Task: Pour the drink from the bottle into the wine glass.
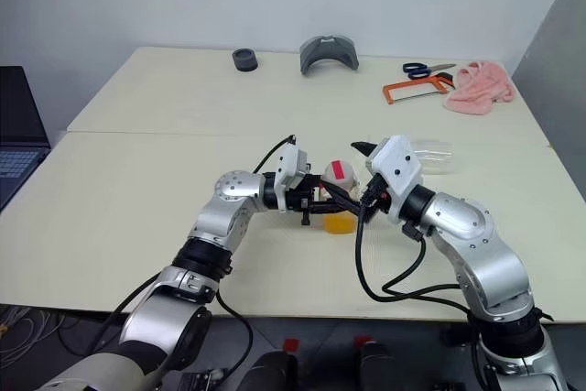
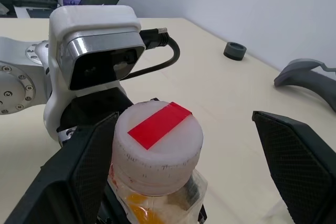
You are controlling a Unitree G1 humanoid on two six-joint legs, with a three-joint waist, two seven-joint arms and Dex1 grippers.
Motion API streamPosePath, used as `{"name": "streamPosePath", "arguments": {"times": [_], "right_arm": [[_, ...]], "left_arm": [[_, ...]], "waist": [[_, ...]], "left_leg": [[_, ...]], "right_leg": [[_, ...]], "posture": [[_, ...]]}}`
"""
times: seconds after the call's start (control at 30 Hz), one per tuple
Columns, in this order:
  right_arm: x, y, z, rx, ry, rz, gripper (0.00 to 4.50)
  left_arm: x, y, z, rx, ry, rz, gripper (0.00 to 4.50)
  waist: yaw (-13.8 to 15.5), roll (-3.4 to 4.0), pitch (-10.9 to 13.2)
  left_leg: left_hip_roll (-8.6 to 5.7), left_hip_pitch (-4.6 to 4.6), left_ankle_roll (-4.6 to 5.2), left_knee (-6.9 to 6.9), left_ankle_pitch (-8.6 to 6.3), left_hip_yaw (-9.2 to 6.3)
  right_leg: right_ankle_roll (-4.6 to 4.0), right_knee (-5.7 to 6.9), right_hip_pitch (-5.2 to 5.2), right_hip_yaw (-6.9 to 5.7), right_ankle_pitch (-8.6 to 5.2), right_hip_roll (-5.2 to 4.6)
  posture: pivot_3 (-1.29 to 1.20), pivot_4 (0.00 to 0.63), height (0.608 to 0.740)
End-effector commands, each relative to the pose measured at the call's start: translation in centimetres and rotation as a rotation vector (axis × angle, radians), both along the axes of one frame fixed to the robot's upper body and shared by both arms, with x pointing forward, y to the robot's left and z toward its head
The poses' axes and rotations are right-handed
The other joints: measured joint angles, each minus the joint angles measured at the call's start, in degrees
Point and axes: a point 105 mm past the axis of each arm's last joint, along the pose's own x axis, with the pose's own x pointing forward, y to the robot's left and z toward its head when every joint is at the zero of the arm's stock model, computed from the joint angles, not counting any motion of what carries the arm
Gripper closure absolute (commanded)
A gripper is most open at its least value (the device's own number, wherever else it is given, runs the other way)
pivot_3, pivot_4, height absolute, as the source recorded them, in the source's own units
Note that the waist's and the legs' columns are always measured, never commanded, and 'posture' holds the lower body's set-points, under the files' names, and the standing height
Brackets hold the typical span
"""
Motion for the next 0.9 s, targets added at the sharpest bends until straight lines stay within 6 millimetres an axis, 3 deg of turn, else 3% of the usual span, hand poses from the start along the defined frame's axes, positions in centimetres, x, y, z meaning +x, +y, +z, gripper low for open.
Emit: {"name": "streamPosePath", "arguments": {"times": [0.03, 0.3, 0.5, 0.9], "right_arm": [[-1.1, -0.4, 2.0, 0.097, -0.035, 0.014, 0.18], [-1.1, -1.0, 1.6, 0.068, -0.021, -0.008, 0.18], [-2.1, 0.6, 2.1, 0.101, -0.017, 0.076, 0.18], [-0.3, 0.7, 1.4, 0.067, -0.040, 0.000, 0.18]], "left_arm": [[-0.1, -0.1, 1.3, -0.029, -0.049, -0.013, 2.85], [-0.1, -0.1, 1.4, -0.029, -0.051, -0.009, 2.85], [0.0, 0.0, 1.4, -0.027, -0.051, -0.008, 2.85], [0.0, 0.0, 1.3, -0.025, -0.053, -0.006, 2.85]], "waist": [[0.00, 0.00, 0.00], [0.00, 0.00, 0.00], [-0.01, 0.00, 0.00], [0.00, 0.00, 0.00]], "left_leg": [[0.01, 0.00, 0.00, 0.00, 0.00, -0.01], [-0.01, 0.00, 0.01, 0.00, 0.00, 0.04], [0.00, 0.01, 0.01, 0.00, -0.01, 0.07], [0.00, 0.01, 0.01, 0.01, 0.00, 0.07]], "right_leg": [[0.00, 0.00, 0.00, 0.00, 0.00, 0.00], [0.00, 0.02, 0.00, 0.01, 0.00, 0.00], [0.00, 0.02, 0.00, 0.01, 0.00, 0.02], [0.00, 0.02, 0.00, 0.00, 0.00, 0.02]], "posture": [[0.00, 0.150, 0.740], [0.00, 0.150, 0.740], [0.00, 0.150, 0.740], [0.00, 0.150, 0.740]]}}
